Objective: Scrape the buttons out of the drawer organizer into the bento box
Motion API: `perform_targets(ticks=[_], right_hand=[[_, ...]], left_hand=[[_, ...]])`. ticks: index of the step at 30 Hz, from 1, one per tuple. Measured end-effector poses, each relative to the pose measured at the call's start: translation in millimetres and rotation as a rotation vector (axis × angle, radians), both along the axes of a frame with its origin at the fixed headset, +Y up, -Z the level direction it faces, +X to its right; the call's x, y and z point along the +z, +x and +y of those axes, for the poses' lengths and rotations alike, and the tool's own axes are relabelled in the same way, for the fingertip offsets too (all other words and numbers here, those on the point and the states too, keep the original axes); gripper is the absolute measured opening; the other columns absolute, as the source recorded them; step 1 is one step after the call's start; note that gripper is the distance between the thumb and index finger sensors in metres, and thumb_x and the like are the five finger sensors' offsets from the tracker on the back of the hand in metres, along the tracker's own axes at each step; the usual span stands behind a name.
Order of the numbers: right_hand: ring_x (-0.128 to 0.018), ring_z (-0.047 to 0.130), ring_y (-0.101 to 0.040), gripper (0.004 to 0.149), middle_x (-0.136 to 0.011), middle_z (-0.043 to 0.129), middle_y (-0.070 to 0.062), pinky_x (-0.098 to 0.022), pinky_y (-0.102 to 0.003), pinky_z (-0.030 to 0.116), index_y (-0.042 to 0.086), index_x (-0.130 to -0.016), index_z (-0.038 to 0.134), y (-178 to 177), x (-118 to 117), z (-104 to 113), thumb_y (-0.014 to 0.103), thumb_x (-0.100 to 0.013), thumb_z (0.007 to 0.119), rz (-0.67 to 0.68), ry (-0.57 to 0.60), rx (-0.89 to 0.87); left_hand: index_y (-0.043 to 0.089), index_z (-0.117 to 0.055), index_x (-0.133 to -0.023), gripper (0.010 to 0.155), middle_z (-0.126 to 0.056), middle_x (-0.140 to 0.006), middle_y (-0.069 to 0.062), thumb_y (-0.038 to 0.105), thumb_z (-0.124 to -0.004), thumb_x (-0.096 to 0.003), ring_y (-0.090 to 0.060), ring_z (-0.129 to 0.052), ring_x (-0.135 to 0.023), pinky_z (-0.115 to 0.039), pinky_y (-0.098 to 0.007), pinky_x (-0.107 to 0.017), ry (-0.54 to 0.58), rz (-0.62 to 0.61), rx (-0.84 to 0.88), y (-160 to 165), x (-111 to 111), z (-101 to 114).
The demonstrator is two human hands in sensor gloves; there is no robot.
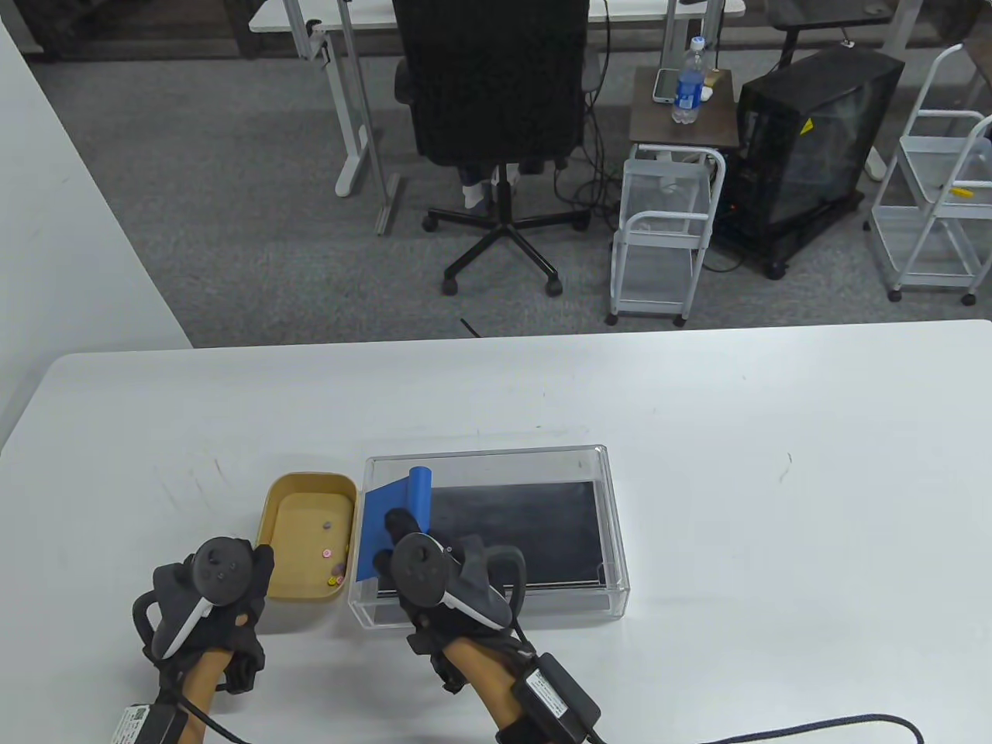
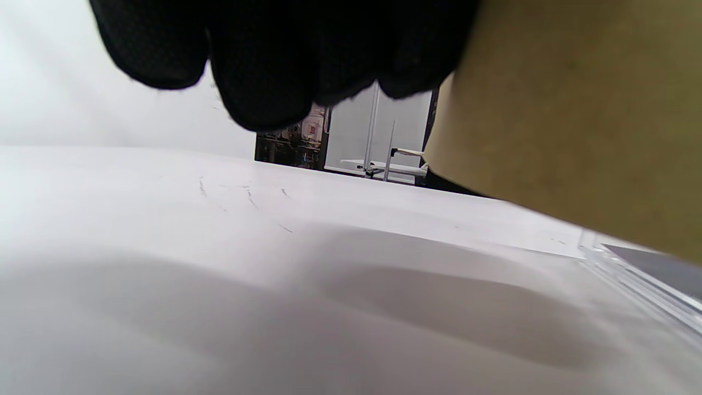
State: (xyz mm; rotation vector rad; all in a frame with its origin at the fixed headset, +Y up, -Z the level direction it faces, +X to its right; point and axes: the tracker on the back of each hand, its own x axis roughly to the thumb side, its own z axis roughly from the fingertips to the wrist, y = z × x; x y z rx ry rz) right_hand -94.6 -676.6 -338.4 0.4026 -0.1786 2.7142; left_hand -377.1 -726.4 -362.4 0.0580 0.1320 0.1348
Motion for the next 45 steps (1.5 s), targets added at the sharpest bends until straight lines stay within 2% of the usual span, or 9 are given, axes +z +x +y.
perform_targets(ticks=[11, 19, 22, 25, 29, 32, 38, 41, 45], right_hand=[[-0.015, 0.093, -0.004, 0.052, -0.058, 0.092, -0.006, -0.038, -0.04, 0.092, 0.031, -0.102, 0.056, 2, 2, 0, 0.049, -0.055, 0.071, -0.01, 0.03, 0.011], [-0.028, 0.099, -0.011, 0.053, -0.069, 0.091, -0.011, -0.045, -0.047, 0.088, 0.031, -0.103, 0.054, 4, 3, 0, 0.048, -0.056, 0.069, -0.02, 0.052, 0.027], [-0.034, 0.1, -0.013, 0.052, -0.073, 0.089, -0.013, -0.048, -0.05, 0.086, 0.031, -0.103, 0.053, 4, 2, 0, 0.046, -0.056, 0.069, -0.024, 0.06, 0.031], [-0.041, 0.101, -0.017, 0.052, -0.078, 0.087, -0.015, -0.051, -0.053, 0.084, 0.031, -0.103, 0.053, 4, 2, 1, 0.045, -0.056, 0.07, -0.025, 0.062, 0.035], [-0.051, 0.102, -0.023, 0.052, -0.084, 0.085, -0.017, -0.053, -0.056, 0.082, 0.032, -0.104, 0.051, 7, 1, 4, 0.045, -0.056, 0.069, -0.027, 0.052, 0.034], [-0.062, 0.099, -0.029, 0.053, -0.091, 0.08, -0.018, -0.056, -0.058, 0.079, 0.033, -0.104, 0.049, 13, -1, 9, 0.045, -0.057, 0.069, -0.028, 0.043, 0.033], [-0.079, 0.091, -0.038, 0.054, -0.1, 0.075, -0.017, -0.061, -0.063, 0.072, 0.035, -0.105, 0.046, 39, -3, 11, 0.046, -0.057, 0.068, -0.069, 0.08, 0.081], [-0.085, 0.084, -0.042, 0.054, -0.102, 0.073, -0.017, -0.064, -0.07, 0.064, 0.035, -0.105, 0.046, 58, -2, 11, 0.047, -0.057, 0.067, -0.103, 0.088, 0.096], [-0.094, 0.072, -0.047, 0.054, -0.103, 0.072, -0.016, -0.065, -0.076, 0.056, 0.036, -0.105, 0.044, 84, -2, 10, 0.048, -0.057, 0.065, -0.151, 0.108, 0.116]], left_hand=[[0.02, -0.084, -0.072, 0.04, -0.084, -0.083, -0.007, 0.05, -0.061, -0.0591, -0.036, -0.088, -0.079, -0.071, -0.061, -0.062, -0.089, 0.091, -0.005, -22, -10, -18], [0.02, -0.084, -0.074, 0.04, -0.082, -0.085, -0.008, 0.049, -0.06, -0.0596, -0.036, -0.088, -0.08, -0.071, -0.061, -0.063, -0.137, 0.121, -0.023, -28, -13, -31], [0.02, -0.083, -0.076, 0.041, -0.082, -0.086, -0.008, 0.05, -0.059, -0.0596, -0.037, -0.087, -0.081, -0.07, -0.062, -0.063, -0.187, 0.129, -0.034, -29, -15, -33], [0.018, -0.082, -0.083, 0.048, -0.08, -0.09, -0.011, 0.052, -0.058, -0.0595, -0.04, -0.086, -0.084, -0.07, -0.063, -0.063, -0.195, 0.137, -0.05, -31, -14, -33], [0.016, -0.076, -0.096, 0.056, -0.076, -0.098, -0.015, 0.053, -0.056, -0.0594, -0.043, -0.084, -0.087, -0.069, -0.064, -0.064, -0.12, 0.116, -0.081, -26, -9, -23], [0.015, -0.072, -0.101, 0.059, -0.075, -0.1, -0.016, 0.053, -0.056, -0.0591, -0.044, -0.083, -0.089, -0.068, -0.064, -0.064, -0.043, 0.068, -0.084, -17, -4, -11], [0.016, -0.067, -0.106, 0.062, -0.072, -0.107, -0.016, 0.054, -0.056, -0.0586, -0.046, -0.079, -0.095, -0.067, -0.065, -0.066, 0.101, -0.112, -0.077, 10, 10, 12], [0.017, -0.062, -0.11, 0.064, -0.069, -0.111, -0.014, 0.054, -0.055, -0.0583, -0.048, -0.073, -0.101, -0.063, -0.067, -0.068, 0.169, -0.242, -0.055, 25, 18, 20], [0.018, -0.06, -0.111, 0.064, -0.068, -0.112, -0.013, 0.055, -0.056, -0.0579, -0.048, -0.071, -0.102, -0.062, -0.067, -0.069, 0.253, -0.354, -0.01, 44, 30, 28]])
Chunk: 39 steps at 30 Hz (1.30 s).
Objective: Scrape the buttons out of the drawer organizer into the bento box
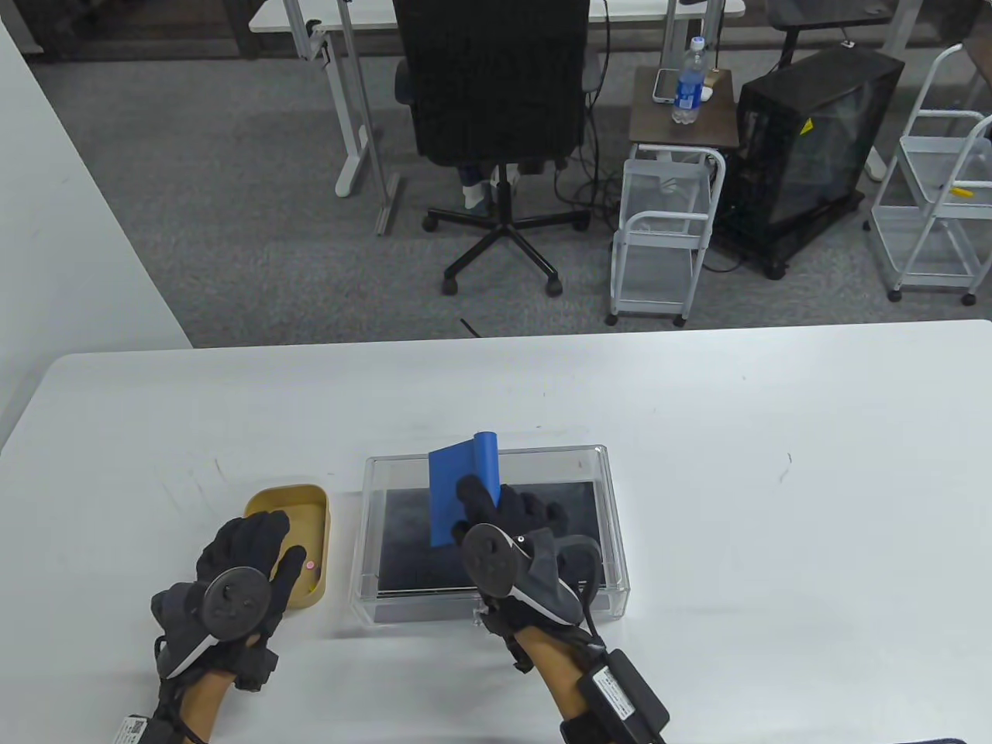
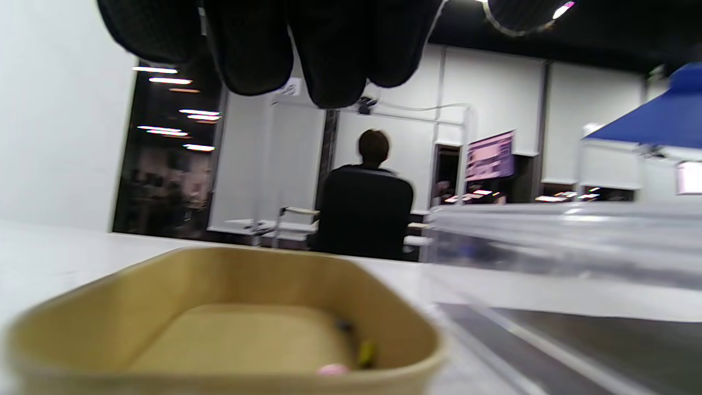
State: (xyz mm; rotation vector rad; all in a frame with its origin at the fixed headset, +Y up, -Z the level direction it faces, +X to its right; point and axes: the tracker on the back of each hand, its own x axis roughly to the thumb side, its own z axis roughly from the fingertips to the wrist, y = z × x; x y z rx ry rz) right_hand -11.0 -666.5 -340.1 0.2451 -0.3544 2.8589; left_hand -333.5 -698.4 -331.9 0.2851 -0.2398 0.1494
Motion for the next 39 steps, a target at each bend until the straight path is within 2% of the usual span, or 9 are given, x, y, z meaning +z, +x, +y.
perform_targets(ticks=[9, 17, 24, 32, 39], right_hand=[[-0.098, 0.065, -0.048, 0.054, -0.106, 0.07, -0.015, -0.066, -0.078, 0.051, 0.036, -0.106, 0.04, 63, 5, -5, 0.05, -0.058, 0.059, -0.093, 0.0, -0.017], [-0.099, 0.065, -0.046, 0.054, -0.108, 0.068, -0.015, -0.066, -0.077, 0.051, 0.035, -0.107, 0.033, 118, 12, -14, 0.051, -0.058, 0.052, -0.184, 0.0, -0.002], [-0.102, 0.063, -0.044, 0.054, -0.111, 0.063, -0.013, -0.068, -0.077, 0.05, 0.035, -0.105, 0.022, 163, 14, -27, 0.051, -0.058, 0.043, -0.256, -0.016, -0.022], [-0.106, 0.057, -0.043, 0.054, -0.114, 0.056, -0.012, -0.069, -0.078, 0.044, 0.034, -0.104, 0.014, 205, 12, -50, 0.051, -0.058, 0.037, -0.354, -0.152, 0.044], [-0.109, 0.044, -0.047, 0.054, -0.116, 0.049, -0.013, -0.069, -0.078, 0.038, 0.034, -0.102, 0.011, 230, 9, -85, 0.05, -0.058, 0.038, -0.424, -0.413, 0.019]], left_hand=[[0.02, -0.06, -0.111, 0.064, -0.068, -0.112, -0.01, 0.056, -0.056, -0.0574, -0.047, -0.069, -0.104, -0.06, -0.067, -0.07, 0.076, -0.228, -0.037, 38, 27, 5], [0.02, -0.059, -0.111, 0.065, -0.067, -0.113, -0.01, 0.057, -0.055, -0.0572, -0.047, -0.068, -0.104, -0.06, -0.068, -0.07, 0.123, -0.359, -0.106, 64, 47, 6], [0.021, -0.057, -0.111, 0.065, -0.066, -0.113, -0.009, 0.057, -0.055, -0.057, -0.046, -0.067, -0.105, -0.059, -0.067, -0.071, 0.146, -0.446, -0.158, 74, 56, 3], [0.02, -0.057, -0.111, 0.065, -0.065, -0.113, -0.01, 0.056, -0.054, -0.057, -0.046, -0.068, -0.105, -0.06, -0.067, -0.071, 0.138, -0.485, -0.194, 81, 60, -2], [0.02, -0.057, -0.111, 0.065, -0.065, -0.113, -0.01, 0.056, -0.054, -0.0571, -0.045, -0.068, -0.105, -0.06, -0.067, -0.071, 0.126, -0.497, -0.203, 84, 61, -3]])
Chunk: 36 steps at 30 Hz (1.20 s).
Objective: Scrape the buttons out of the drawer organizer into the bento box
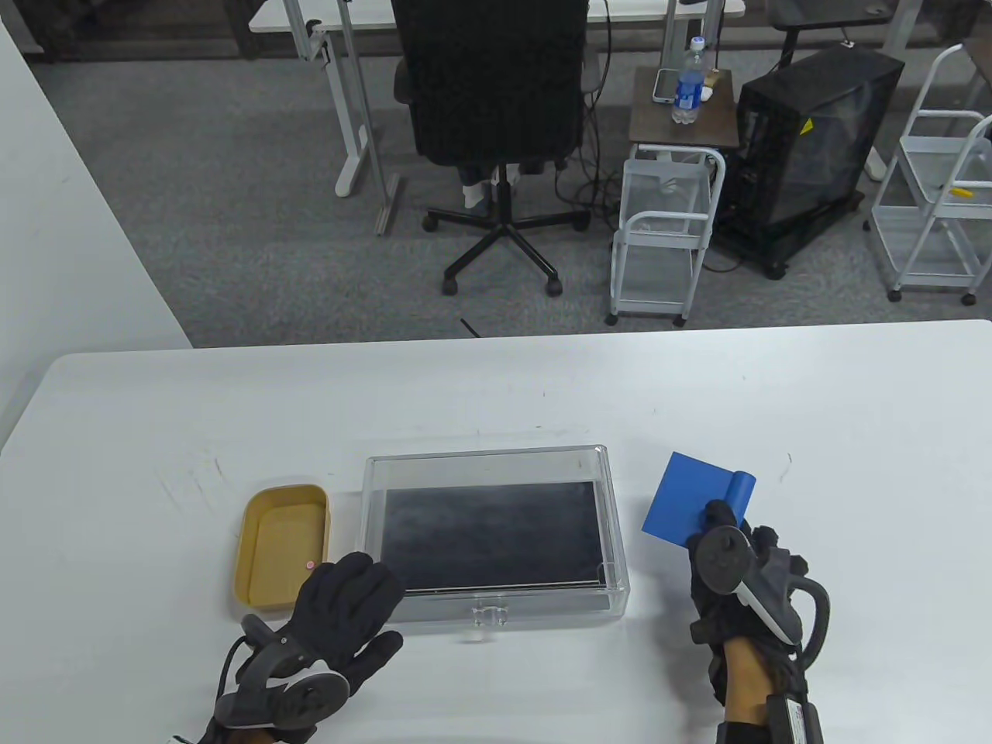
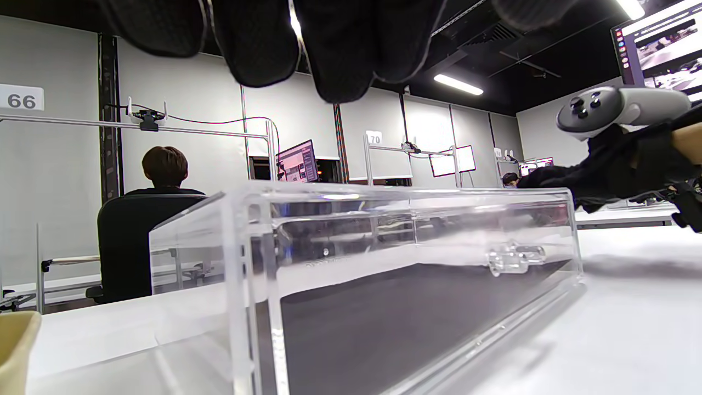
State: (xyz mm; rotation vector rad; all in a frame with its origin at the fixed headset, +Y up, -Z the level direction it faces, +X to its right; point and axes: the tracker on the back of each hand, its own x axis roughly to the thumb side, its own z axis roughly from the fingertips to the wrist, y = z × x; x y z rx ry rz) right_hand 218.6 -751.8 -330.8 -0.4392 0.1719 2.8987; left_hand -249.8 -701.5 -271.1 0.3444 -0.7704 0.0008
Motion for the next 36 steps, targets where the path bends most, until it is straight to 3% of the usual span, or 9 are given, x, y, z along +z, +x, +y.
perform_targets(ticks=[7, 16, 21, 26, 36], right_hand=[[-0.109, 0.029, -0.047, 0.053, -0.117, 0.043, -0.013, -0.07, -0.077, 0.032, 0.035, -0.101, 0.01, 5, -5, -30, 0.049, -0.058, 0.038, -0.022, -0.181, 0.007], [-0.104, 0.014, -0.05, 0.054, -0.116, 0.018, -0.016, -0.07, -0.076, 0.027, 0.036, -0.101, 0.009, 0, -9, -42, 0.046, -0.059, 0.04, -0.006, -0.296, 0.074], [-0.104, 0.012, -0.049, 0.056, -0.116, 0.013, -0.012, -0.07, -0.075, 0.026, 0.034, -0.105, 0.014, 4, -8, -31, 0.047, -0.058, 0.041, -0.024, -0.205, 0.013], [-0.105, 0.016, -0.048, 0.061, -0.117, 0.015, -0.014, -0.071, -0.075, 0.028, 0.032, -0.106, 0.01, -2, -5, -5, 0.052, -0.057, 0.04, 0.013, -0.03, -0.017], [-0.106, 0.027, -0.049, 0.076, -0.118, 0.029, -0.018, -0.071, -0.075, 0.038, 0.021, -0.11, 0.018, -58, 16, 49, 0.061, -0.054, 0.052, 0.239, 0.342, -0.005]], left_hand=[[0.02, -0.057, -0.111, 0.065, -0.065, -0.113, -0.01, 0.056, -0.054, -0.0571, -0.046, -0.068, -0.104, -0.06, -0.067, -0.071, -0.014, 0.0, -0.005, 1, 0, 0], [0.02, -0.057, -0.111, 0.065, -0.065, -0.113, -0.01, 0.056, -0.054, -0.0571, -0.045, -0.068, -0.105, -0.06, -0.067, -0.071, -0.009, -0.005, -0.007, 1, 0, 0], [0.02, -0.057, -0.111, 0.065, -0.065, -0.113, -0.01, 0.056, -0.054, -0.0571, -0.045, -0.068, -0.104, -0.06, -0.067, -0.071, -0.011, -0.005, -0.009, 1, 0, -1], [0.02, -0.057, -0.111, 0.065, -0.066, -0.113, -0.01, 0.056, -0.054, -0.0571, -0.045, -0.068, -0.104, -0.06, -0.067, -0.071, -0.007, -0.002, -0.01, 1, -1, -1], [0.02, -0.057, -0.111, 0.065, -0.066, -0.113, -0.01, 0.056, -0.054, -0.0571, -0.045, -0.069, -0.104, -0.06, -0.067, -0.071, -0.007, 0.009, -0.005, 0, -2, 0]])
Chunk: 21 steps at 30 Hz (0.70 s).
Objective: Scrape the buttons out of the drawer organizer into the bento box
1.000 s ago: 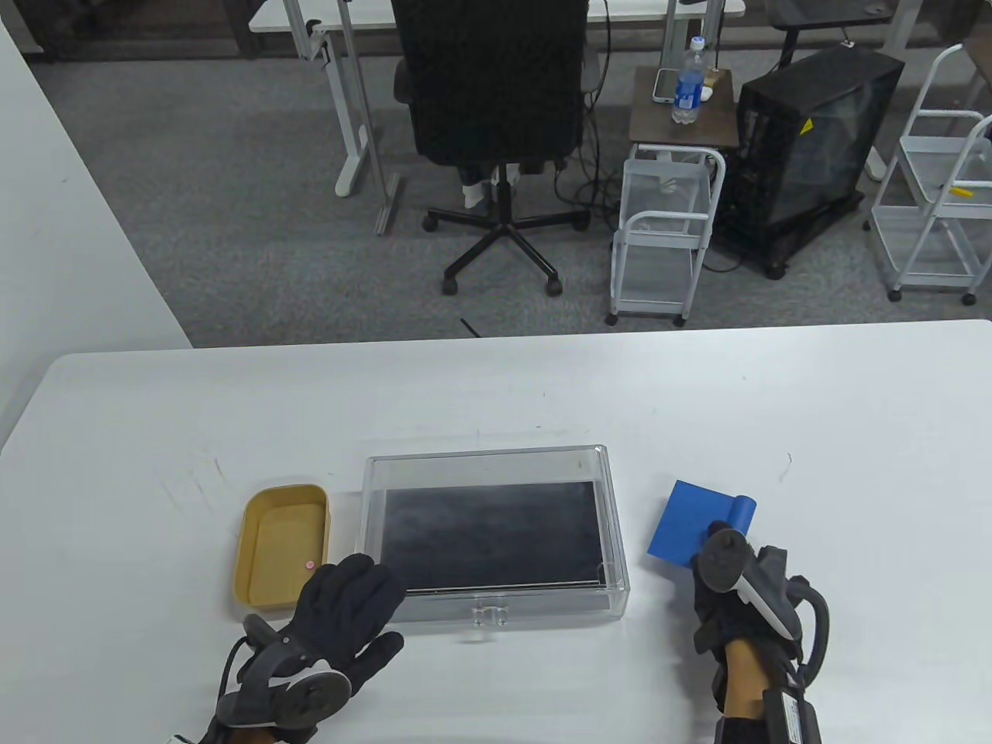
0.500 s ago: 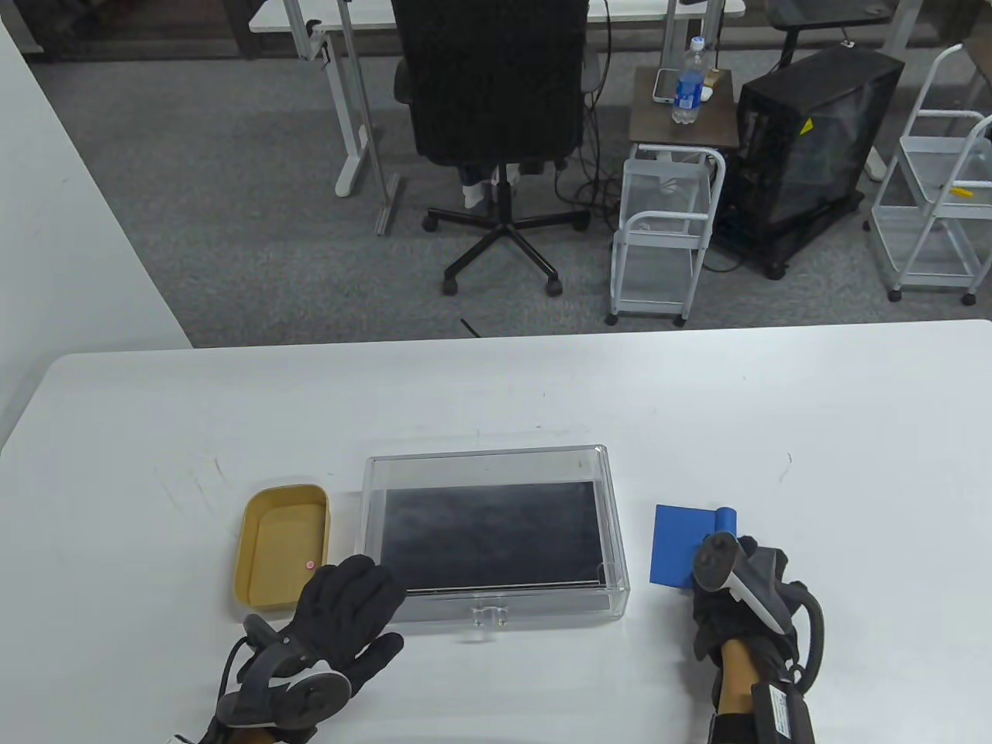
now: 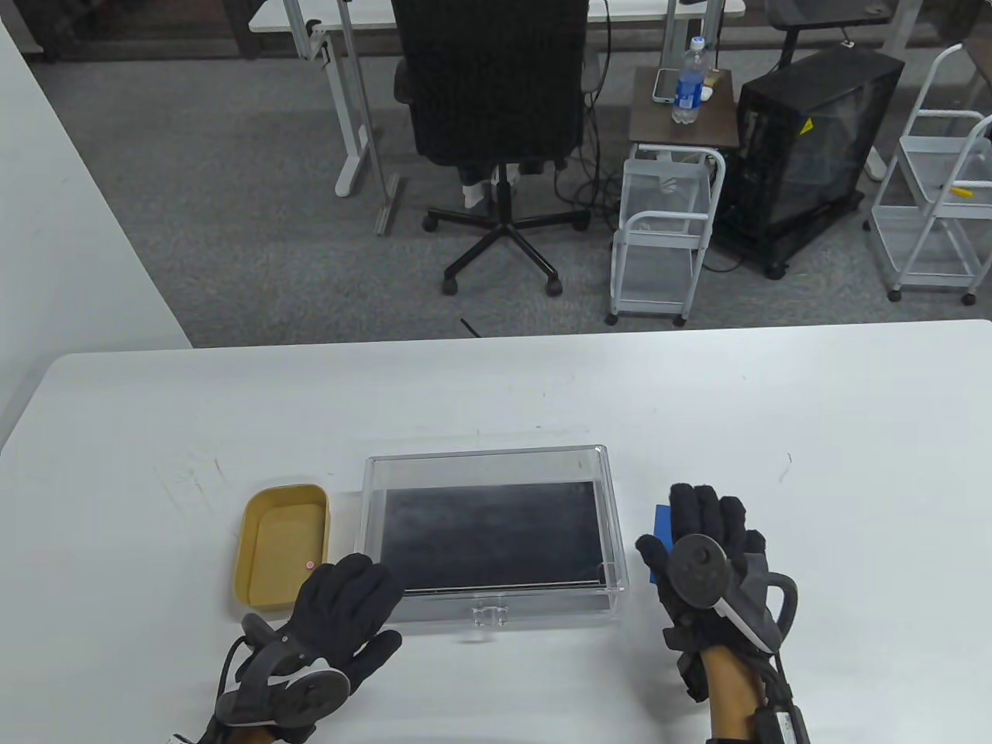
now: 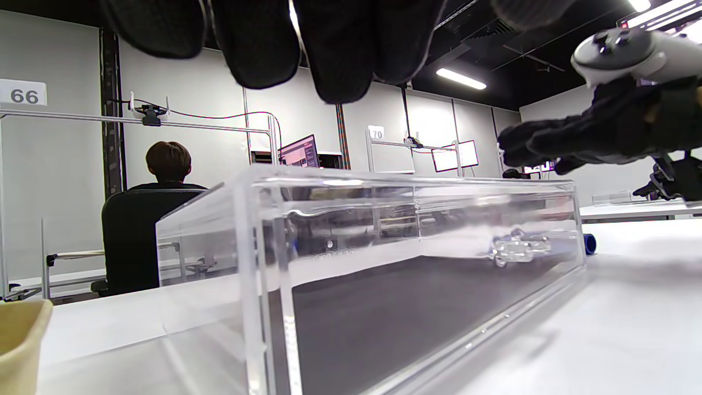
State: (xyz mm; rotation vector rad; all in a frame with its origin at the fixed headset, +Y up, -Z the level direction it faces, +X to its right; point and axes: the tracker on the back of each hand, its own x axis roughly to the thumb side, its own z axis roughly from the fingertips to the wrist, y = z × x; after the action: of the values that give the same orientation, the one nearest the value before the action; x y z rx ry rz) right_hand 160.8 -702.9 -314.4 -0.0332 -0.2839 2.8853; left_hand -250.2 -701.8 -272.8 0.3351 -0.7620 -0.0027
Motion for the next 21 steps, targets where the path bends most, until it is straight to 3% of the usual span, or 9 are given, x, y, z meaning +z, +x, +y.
perform_targets(ticks=[7, 21], right_hand=[[-0.107, 0.039, -0.048, 0.076, -0.117, 0.04, -0.018, -0.071, -0.074, 0.044, 0.021, -0.111, 0.026, -51, 20, 22, 0.062, -0.054, 0.054, 0.188, 0.161, -0.046], [-0.105, 0.049, -0.048, 0.077, -0.115, 0.045, -0.02, -0.07, -0.074, 0.05, 0.019, -0.111, 0.029, -126, 41, 7, 0.063, -0.053, 0.054, 0.478, 0.125, 0.03]], left_hand=[[0.02, -0.058, -0.111, 0.065, -0.066, -0.112, -0.01, 0.056, -0.054, -0.0571, -0.045, -0.069, -0.104, -0.06, -0.067, -0.071, 0.01, -0.004, -0.009, 0, -1, -1], [0.02, -0.057, -0.111, 0.065, -0.065, -0.112, -0.011, 0.056, -0.054, -0.0571, -0.045, -0.069, -0.104, -0.06, -0.067, -0.071, 0.05, -0.02, -0.027, 2, 1, 0]])
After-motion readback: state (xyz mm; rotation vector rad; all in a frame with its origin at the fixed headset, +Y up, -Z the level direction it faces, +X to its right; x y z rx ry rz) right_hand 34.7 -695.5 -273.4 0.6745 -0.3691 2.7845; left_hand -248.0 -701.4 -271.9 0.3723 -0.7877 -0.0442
